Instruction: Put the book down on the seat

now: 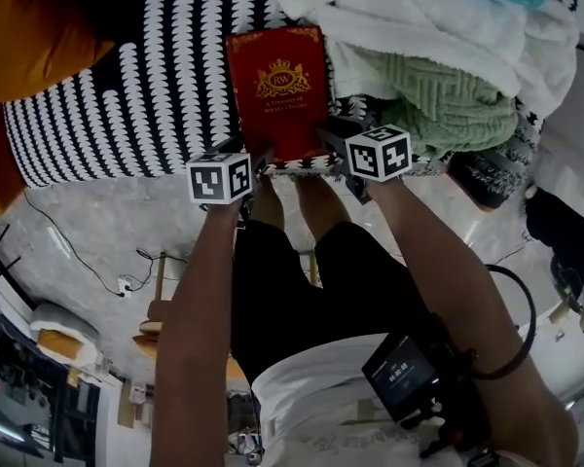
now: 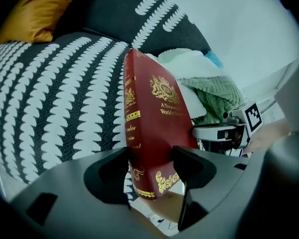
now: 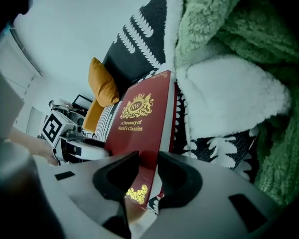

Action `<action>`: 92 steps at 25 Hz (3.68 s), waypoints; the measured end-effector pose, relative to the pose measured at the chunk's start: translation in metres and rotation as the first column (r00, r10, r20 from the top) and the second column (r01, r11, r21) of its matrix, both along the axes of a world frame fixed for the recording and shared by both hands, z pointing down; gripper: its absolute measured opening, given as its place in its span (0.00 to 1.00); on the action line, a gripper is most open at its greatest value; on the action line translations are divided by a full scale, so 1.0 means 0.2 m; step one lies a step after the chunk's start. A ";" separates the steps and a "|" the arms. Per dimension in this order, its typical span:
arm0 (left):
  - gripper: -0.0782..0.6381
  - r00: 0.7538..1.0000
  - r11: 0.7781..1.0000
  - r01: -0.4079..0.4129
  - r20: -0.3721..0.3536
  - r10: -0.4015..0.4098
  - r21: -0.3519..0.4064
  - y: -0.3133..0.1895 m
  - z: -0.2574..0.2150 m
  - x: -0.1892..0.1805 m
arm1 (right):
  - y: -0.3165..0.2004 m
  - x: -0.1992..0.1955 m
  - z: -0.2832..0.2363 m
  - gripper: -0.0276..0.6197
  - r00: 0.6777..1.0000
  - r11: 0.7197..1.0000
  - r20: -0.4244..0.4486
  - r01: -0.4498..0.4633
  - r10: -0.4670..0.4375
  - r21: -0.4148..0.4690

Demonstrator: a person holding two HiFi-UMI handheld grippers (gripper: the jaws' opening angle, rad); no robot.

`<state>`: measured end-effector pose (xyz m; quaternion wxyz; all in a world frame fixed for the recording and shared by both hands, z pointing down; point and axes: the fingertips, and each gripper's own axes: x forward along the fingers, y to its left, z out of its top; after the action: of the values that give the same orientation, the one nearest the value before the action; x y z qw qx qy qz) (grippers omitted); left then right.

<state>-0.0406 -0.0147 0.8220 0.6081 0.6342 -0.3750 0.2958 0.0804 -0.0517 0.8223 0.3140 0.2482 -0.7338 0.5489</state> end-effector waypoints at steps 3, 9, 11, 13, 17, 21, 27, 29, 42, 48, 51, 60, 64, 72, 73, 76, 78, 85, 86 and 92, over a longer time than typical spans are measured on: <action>0.51 1.000 1.000 -0.005 0.005 0.006 -0.006 0.02 0.04 0.01 | 0.02 0.01 0.04 0.24 1.000 1.000 -0.004 0.000 0.000 -0.007; 0.51 0.999 1.000 -0.009 0.044 0.010 -0.021 0.03 0.06 -0.01 | 0.02 0.00 0.04 0.24 1.000 1.000 -0.010 0.023 -0.023 -0.011; 0.51 0.997 1.000 -0.008 0.071 0.009 -0.017 0.02 0.06 -0.02 | 0.01 -0.01 0.03 0.24 0.999 0.999 -0.007 0.033 -0.033 0.003; 0.51 0.996 1.000 -0.013 0.085 0.013 -0.010 0.01 0.07 -0.01 | 0.01 -0.01 0.04 0.24 0.999 0.999 -0.005 0.038 -0.038 0.012; 0.51 0.994 1.000 -0.022 0.103 0.022 0.003 0.00 0.10 -0.01 | 0.00 0.00 0.07 0.24 0.998 0.998 -0.020 0.060 -0.060 0.033; 0.53 0.994 1.000 0.006 0.106 -0.004 -0.018 0.01 0.08 -0.02 | -0.01 0.03 0.06 0.28 0.998 0.998 -0.048 0.053 -0.051 0.044; 0.54 0.994 0.999 0.027 0.109 -0.025 -0.018 0.06 0.05 -0.07 | -0.06 0.10 0.03 0.29 0.998 0.996 -0.019 -0.052 0.053 0.072; 0.54 0.993 1.000 0.029 0.113 -0.027 -0.012 0.09 0.05 -0.08 | -0.06 0.14 0.01 0.29 0.995 0.991 -0.008 -0.099 0.100 0.088; 0.28 0.989 0.984 -0.114 0.114 0.099 0.138 0.23 -0.24 -0.09 | 0.09 0.13 -0.30 0.12 0.995 0.969 -0.015 -0.096 0.102 0.228; 0.15 0.987 0.968 -0.140 0.112 0.118 0.210 0.32 -0.44 -0.14 | 0.22 0.14 -0.46 0.10 0.994 0.959 -0.025 -0.095 0.105 0.266; 0.12 0.980 0.955 -0.174 0.138 0.143 0.240 0.36 -0.55 -0.15 | 0.23 0.14 -0.57 0.09 0.994 0.949 -0.021 -0.096 0.107 0.301; 0.12 0.979 0.947 -0.182 0.135 0.151 0.263 0.63 -0.89 -0.17 | 0.48 0.13 -0.89 0.08 0.994 0.938 -0.001 -0.103 0.109 0.330; 0.12 0.984 0.929 -0.168 0.109 0.139 0.330 0.62 -0.98 -0.19 | 0.47 0.11 -1.00 0.07 0.993 0.923 0.009 -0.116 0.121 0.368; 0.12 0.990 0.894 -0.138 0.084 0.113 0.427 0.58 -1.34 -0.20 | 0.48 0.07 -1.34 0.07 0.992 0.880 0.052 -0.128 0.117 0.457; 0.12 0.991 0.890 -0.136 0.076 0.114 0.435 0.60 -1.38 -0.20 | 0.49 0.07 -1.39 0.07 0.991 0.876 0.060 -0.131 0.116 0.463; 0.12 0.990 0.881 -0.138 0.054 0.128 0.452 0.63 -1.47 -0.18 | 0.52 0.05 -1.53 0.07 0.991 0.860 0.085 -0.131 0.103 0.493; 0.12 0.990 0.871 -0.136 0.042 0.131 0.472 0.64 -1.52 -0.17 | 0.51 0.04 -1.62 0.07 0.991 0.845 0.102 -0.128 0.088 0.519; 0.12 0.995 0.798 -0.087 0.013 0.098 0.596 0.68 -1.82 -0.16 | 0.55 0.03 -1.93 0.07 0.983 0.796 0.175 -0.145 0.050 0.588; 0.12 0.995 0.787 -0.085 0.013 0.097 0.611 0.68 -1.86 -0.16 | 0.56 0.03 -1.97 0.07 0.982 0.789 0.182 -0.143 0.040 0.598; 0.12 0.994 0.715 -0.096 0.032 0.102 0.693 0.65 -2.06 -0.18 | 0.61 0.01 -2.14 0.07 0.978 0.755 0.207 -0.129 -0.008 0.642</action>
<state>-0.0759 0.1156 0.4096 0.3118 0.8359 -0.4212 0.1633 0.0834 0.0703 0.3935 0.1159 0.3101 -0.8978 0.2905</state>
